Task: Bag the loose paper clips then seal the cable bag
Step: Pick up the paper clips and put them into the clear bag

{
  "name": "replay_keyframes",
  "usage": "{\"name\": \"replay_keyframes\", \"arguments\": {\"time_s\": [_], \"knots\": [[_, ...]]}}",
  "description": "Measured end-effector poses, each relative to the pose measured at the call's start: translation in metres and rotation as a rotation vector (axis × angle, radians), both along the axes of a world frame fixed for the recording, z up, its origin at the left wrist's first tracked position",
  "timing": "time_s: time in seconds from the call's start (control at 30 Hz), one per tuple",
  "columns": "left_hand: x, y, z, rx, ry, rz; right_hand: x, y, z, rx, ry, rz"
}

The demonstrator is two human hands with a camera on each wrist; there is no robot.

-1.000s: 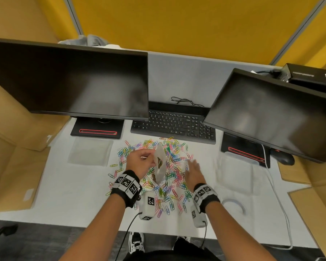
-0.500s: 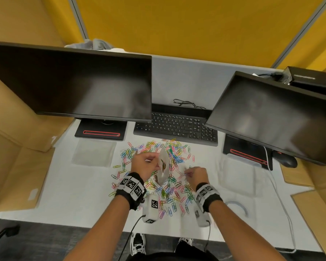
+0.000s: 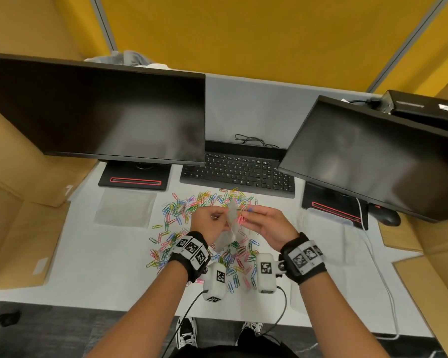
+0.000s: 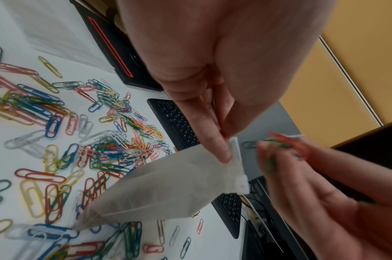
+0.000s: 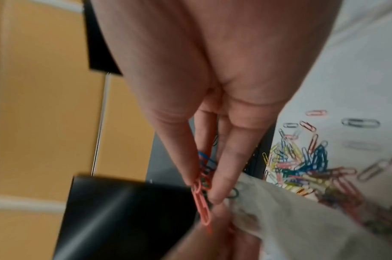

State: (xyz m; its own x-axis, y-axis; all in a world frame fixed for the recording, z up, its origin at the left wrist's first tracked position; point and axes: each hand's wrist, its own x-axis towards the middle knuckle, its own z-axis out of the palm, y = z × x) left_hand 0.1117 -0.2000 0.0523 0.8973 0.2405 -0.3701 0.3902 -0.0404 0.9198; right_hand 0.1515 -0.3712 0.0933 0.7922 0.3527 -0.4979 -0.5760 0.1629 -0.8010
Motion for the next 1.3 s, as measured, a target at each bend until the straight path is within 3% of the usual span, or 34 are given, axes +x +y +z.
{"name": "replay_keyframes", "arguments": {"time_s": [0.07, 0.2, 0.33, 0.6, 0.8, 0.93, 1.03, 1.13, 1.2, 1.3], "knots": [[0.001, -0.004, 0.000, 0.004, -0.012, -0.004, -0.002, 0.011, -0.006, -0.187, -0.097, 0.015], [0.001, -0.009, 0.002, 0.024, -0.011, -0.002, -0.001, 0.022, -0.020, -0.777, -0.452, 0.118], [0.001, -0.012, 0.001, 0.070, -0.033, -0.033, -0.002, 0.035, -0.021, -0.987, -0.655, 0.273], [0.003, -0.011, 0.002, 0.095, -0.045, -0.030, 0.006, 0.040, -0.018, -1.039, -0.711, 0.297], [0.004, -0.001, 0.001, 0.062, -0.055, -0.010, 0.003, 0.032, -0.013, -0.828, -0.682, 0.357], [0.005, 0.010, -0.002, 0.043, -0.050, 0.028, -0.002, -0.004, -0.019, -0.606, -0.474, 0.129], [0.004, 0.018, -0.004, 0.017, -0.043, 0.048, -0.016, -0.046, -0.047, -0.829, -0.373, 0.159], [0.001, 0.023, -0.006, 0.032, -0.051, 0.036, -0.043, -0.073, -0.083, -1.211, -0.212, 0.566], [0.000, 0.025, -0.007, 0.040, -0.053, 0.026, -0.063, -0.074, -0.099, -1.253, -0.163, 0.680], [-0.002, 0.025, -0.008, 0.018, -0.039, 0.023, -0.083, -0.062, -0.119, -1.157, -0.295, 0.571]]}}
